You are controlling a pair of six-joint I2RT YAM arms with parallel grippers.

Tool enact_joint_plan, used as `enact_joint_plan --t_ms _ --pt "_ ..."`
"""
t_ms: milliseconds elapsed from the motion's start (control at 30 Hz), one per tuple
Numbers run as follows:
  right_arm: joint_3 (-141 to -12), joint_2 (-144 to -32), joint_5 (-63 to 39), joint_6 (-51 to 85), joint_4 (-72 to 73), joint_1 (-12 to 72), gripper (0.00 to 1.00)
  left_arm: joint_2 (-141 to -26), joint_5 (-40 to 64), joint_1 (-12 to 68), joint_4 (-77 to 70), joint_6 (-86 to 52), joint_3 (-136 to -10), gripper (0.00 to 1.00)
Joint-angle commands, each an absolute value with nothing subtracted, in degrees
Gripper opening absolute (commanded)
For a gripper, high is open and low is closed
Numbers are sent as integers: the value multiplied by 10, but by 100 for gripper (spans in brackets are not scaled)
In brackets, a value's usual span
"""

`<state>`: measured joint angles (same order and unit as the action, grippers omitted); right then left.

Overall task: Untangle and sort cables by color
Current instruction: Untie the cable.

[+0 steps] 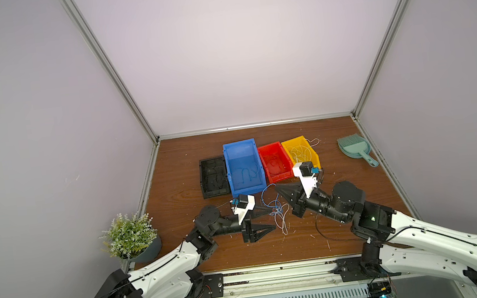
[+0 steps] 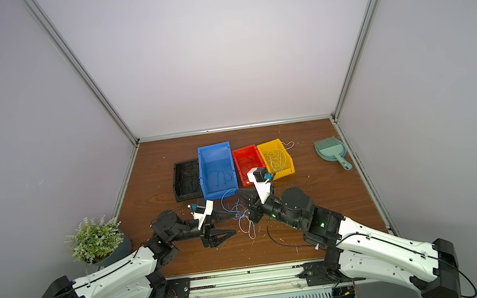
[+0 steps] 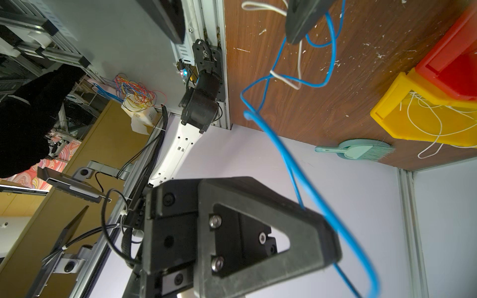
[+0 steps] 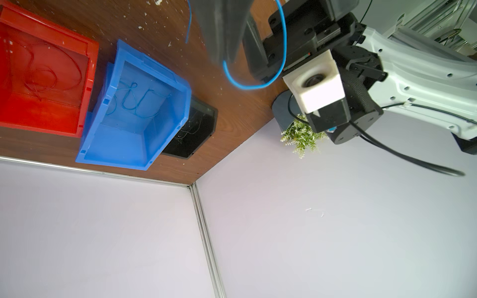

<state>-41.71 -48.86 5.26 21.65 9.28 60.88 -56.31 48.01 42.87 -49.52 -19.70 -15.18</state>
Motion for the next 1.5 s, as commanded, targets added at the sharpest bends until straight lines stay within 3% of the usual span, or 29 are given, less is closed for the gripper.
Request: enact_joint_plan --t_ms 0,267,400,567,633,667,1033,1467 --pt "-456 -491 29 217 139 607 0 -564 442 435 -519 -202 -148 67" --pt "-497 -526 12 248 186 607 0 -587 395 435 -519 -212 -157 66" --pt "-525 -546 25 261 203 608 0 -596 381 435 -519 -225 -151 61" --pt "-566 -568 17 274 221 608 0 -594 333 435 -519 -236 -139 32" --pt "-585 -572 20 277 207 607 0 -588 336 435 -519 -224 -138 5" --pt "-593 -572 25 281 199 608 0 -585 330 435 -514 -219 -137 0" --pt "-685 -551 46 301 166 607 0 -510 68 425 -372 -254 -94 0" --pt "-774 -613 185 187 158 603 0 -480 -19 412 -290 -301 -80 0"
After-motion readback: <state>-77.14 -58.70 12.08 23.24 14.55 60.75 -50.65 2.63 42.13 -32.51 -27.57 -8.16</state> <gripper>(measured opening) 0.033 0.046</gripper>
